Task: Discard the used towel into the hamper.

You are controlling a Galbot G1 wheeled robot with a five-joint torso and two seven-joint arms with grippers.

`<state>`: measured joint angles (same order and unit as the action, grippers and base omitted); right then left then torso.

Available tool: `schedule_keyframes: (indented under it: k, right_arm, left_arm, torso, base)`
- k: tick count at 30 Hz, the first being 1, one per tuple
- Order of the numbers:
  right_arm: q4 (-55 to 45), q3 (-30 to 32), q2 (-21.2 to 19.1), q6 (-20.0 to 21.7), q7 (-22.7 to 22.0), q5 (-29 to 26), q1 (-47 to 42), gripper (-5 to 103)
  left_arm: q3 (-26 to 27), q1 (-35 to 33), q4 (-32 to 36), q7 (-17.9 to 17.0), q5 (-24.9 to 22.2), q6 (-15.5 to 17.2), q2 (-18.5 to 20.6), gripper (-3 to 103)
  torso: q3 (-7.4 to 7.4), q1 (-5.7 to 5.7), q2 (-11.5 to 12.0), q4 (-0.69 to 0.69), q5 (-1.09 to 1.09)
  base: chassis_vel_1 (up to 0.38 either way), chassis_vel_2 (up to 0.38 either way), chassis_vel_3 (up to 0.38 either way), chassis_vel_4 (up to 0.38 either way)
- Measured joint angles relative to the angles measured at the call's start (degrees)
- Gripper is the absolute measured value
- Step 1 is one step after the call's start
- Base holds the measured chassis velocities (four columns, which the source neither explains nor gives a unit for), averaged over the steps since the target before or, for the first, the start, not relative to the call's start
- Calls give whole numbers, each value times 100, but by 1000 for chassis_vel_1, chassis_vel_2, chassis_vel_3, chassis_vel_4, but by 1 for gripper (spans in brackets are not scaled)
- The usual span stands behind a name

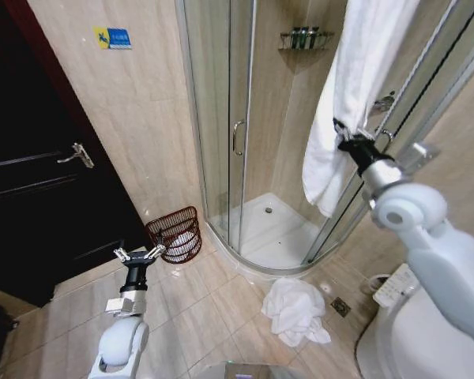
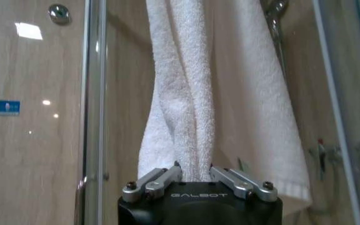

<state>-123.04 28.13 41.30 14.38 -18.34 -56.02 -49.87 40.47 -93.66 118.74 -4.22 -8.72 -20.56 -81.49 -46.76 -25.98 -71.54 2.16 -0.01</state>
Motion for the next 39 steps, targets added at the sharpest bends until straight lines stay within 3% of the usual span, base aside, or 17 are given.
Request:
schedule_keyframes:
  k: [3, 14, 16, 18, 23, 25, 29, 31, 32, 39]
  right_arm:
    - [-283, 396, 336, -21, 193, 316, -932, 8]
    - [-835, 868, 1659, -265, 757, 1516, -2667, 8]
    - [-868, 873, 1762, -277, 784, 1649, -2766, 8]
    - [-915, 882, 2148, -417, 869, 2111, -3073, 8]
    - [-1044, 966, 2807, -669, 1169, 2660, -3575, 8]
    - [-1075, 980, 2896, -713, 1219, 2737, -3642, 8]
    - [-1190, 1005, 3452, -1198, 1584, 3487, -4052, 8]
    - [-1178, 1001, 3496, -1254, 1610, 3564, -4076, 8]
    - [-1076, 939, 3685, -1489, 1670, 3871, -4148, 8]
    - [-861, 734, 3927, -1559, 1661, 3991, -4130, 8]
  left_arm:
    - [-18, -57, 47, 2, 20, -34, -5, 100]
    - [-48, -178, 152, 1, 91, -112, -47, 100]
    - [-46, -186, 159, -2, 91, -121, -51, 100]
    - [-44, -206, 162, -5, 91, -153, -59, 100]
    - [-47, -233, 159, -8, 87, -203, -51, 100]
    - [-47, -236, 159, -8, 85, -209, -52, 100]
    - [-51, -239, 127, -10, 73, -224, -40, 100]
    - [-52, -236, 121, -10, 73, -224, -39, 100]
    - [-67, -216, 104, -10, 73, -227, -43, 100]
    - [-84, -195, 82, -7, 68, -227, -23, 100]
  torso:
    - [-1, 0, 0, 1, 3]
    - [-1, 0, 0, -1, 2]
    - [-1, 0, 0, 0, 1]
    - [0, 0, 0, 1, 0]
    - [-1, 0, 0, 0, 2]
    - [-1, 0, 0, 1, 0]
    - [0, 0, 0, 0, -1]
    - [0, 0, 0, -1, 0]
    - [0, 0, 0, 0, 0]
    - [-1, 0, 0, 1, 1]
  base:
    - [0, 0, 0, 0]
    - [0, 0, 0, 0]
    - [0, 0, 0, 0]
    - [0, 0, 0, 0]
    - [0, 0, 0, 0]
    - [0, 0, 0, 0]
    - [0, 0, 0, 0]
    - [0, 0, 0, 0]
    - [0, 0, 0, 0]
    - [0, 0, 0, 0]
